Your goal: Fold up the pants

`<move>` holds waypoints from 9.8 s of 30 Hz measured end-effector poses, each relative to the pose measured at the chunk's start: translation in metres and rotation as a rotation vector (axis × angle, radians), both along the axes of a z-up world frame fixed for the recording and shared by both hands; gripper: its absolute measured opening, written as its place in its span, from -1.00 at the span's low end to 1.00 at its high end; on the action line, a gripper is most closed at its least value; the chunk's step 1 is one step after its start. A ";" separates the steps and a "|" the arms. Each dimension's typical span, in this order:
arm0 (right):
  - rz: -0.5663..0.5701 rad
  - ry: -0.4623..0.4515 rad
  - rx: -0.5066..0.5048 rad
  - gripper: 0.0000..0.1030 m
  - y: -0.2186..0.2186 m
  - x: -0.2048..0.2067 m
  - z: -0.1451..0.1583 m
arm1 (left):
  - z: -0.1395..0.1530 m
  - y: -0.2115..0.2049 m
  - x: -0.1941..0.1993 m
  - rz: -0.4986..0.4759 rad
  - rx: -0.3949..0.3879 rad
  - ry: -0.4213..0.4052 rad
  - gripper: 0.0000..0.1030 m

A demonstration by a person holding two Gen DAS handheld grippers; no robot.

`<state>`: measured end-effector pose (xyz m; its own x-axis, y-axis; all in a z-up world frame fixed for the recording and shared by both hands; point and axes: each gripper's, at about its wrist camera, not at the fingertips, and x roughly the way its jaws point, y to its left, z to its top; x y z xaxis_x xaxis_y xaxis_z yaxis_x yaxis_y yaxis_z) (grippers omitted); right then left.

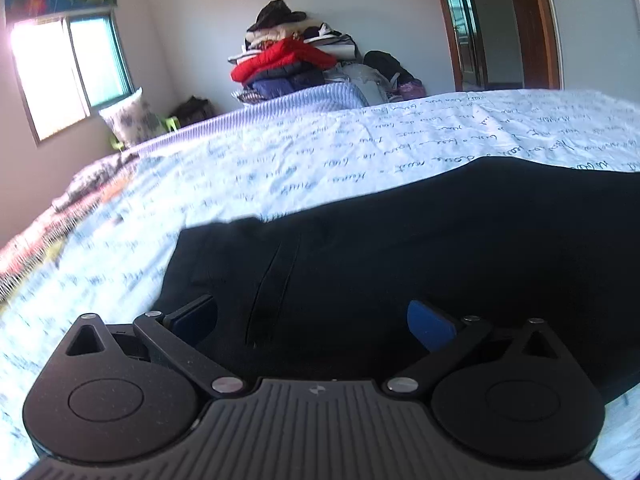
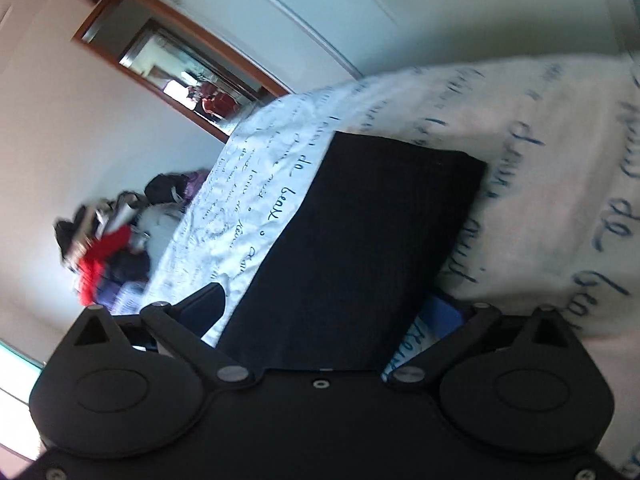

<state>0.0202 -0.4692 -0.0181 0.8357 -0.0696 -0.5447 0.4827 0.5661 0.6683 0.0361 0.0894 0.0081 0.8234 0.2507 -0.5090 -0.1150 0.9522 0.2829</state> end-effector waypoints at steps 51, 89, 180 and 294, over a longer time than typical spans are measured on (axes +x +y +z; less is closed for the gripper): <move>-0.060 -0.100 0.096 -0.83 -0.069 -0.051 -0.022 | 0.110 -0.420 0.103 -0.882 -0.306 0.316 0.98; 0.400 -0.206 -0.142 0.64 0.007 -0.069 0.041 | 0.100 -0.179 0.128 -0.459 -0.470 0.474 -0.84; 1.059 -0.003 0.550 0.97 0.336 0.067 0.027 | 0.025 0.094 -0.011 -0.091 -0.418 0.232 0.81; 1.519 -0.173 -0.455 0.54 0.479 -0.001 0.047 | 0.040 0.197 0.026 0.192 -0.719 0.202 -0.71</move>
<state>0.0193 0.0094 0.0287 0.3237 0.7252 -0.6077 -0.7509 0.5876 0.3014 0.0621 0.2865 0.0479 0.6730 -0.0700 -0.7364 -0.3084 0.8783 -0.3653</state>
